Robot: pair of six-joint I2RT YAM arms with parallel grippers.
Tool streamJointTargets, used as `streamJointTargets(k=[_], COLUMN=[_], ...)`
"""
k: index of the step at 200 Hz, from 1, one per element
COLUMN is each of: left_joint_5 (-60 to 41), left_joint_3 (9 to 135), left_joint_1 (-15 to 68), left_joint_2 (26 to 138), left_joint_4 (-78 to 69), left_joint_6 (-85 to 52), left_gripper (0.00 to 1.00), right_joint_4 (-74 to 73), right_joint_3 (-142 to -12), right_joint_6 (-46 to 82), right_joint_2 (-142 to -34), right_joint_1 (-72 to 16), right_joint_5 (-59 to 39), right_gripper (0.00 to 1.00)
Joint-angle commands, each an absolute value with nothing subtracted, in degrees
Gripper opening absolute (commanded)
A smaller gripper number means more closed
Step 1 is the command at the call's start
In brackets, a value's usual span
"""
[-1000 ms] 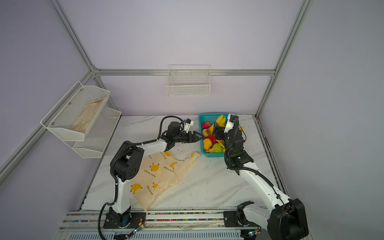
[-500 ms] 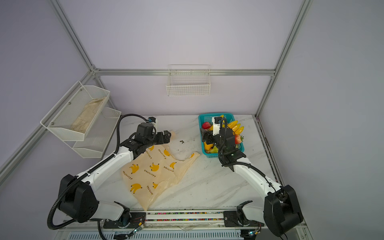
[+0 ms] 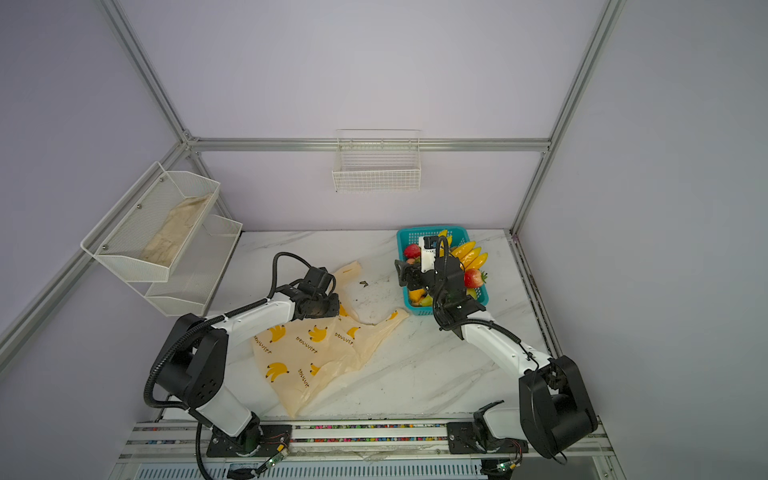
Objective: Place the fake fruits into the plastic bag and tie a complex knot
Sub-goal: 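Grasp the bag's handle with the left gripper and lift it upright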
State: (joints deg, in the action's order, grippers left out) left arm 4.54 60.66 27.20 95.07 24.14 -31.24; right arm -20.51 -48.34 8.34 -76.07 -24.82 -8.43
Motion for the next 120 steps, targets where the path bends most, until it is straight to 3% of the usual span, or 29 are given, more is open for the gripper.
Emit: streamJointTargets(k=[1,58,67,87,104,112,120], left_joint_5=[1.10,-8.58,-5.57,11.00,21.59,23.96,25.64], left_joint_3=[59.34,52.17,51.24,50.87,54.31,57.75,61.21], left_joint_1=[27.29,25.23,25.22,24.57,23.37,23.21,23.44], left_joint_2=[94.84,85.24,82.70,78.85,81.46,84.30,86.35], left_joint_4=[15.26,5.54,6.16,10.45,18.34,23.44,27.99], left_joint_6=[-28.85,-14.94,-13.06,-13.68,-15.46,-16.32,-17.45], left_gripper=[0.04,0.00,0.00,0.00,0.59,0.69,0.73], right_joint_4=[-21.05,-19.15,-19.62,-20.88,-21.56,-21.75,-21.95], right_joint_3=[-48.23,-48.17,-48.16,-48.24,-48.73,-48.99,-49.20], right_joint_6=[8.55,7.67,7.74,8.32,8.83,8.88,8.94], right_joint_2=[-74.47,-71.77,-72.04,-73.63,-75.24,-75.90,-76.43], right_joint_1=[-25.16,-25.12,-25.14,-25.25,-25.23,-25.25,-25.39], right_joint_5=[-8.13,-7.10,-7.94,-9.55,-10.10,-10.34,-10.44], right_gripper=[0.85,0.85,0.85,0.85,0.85,0.85,0.85])
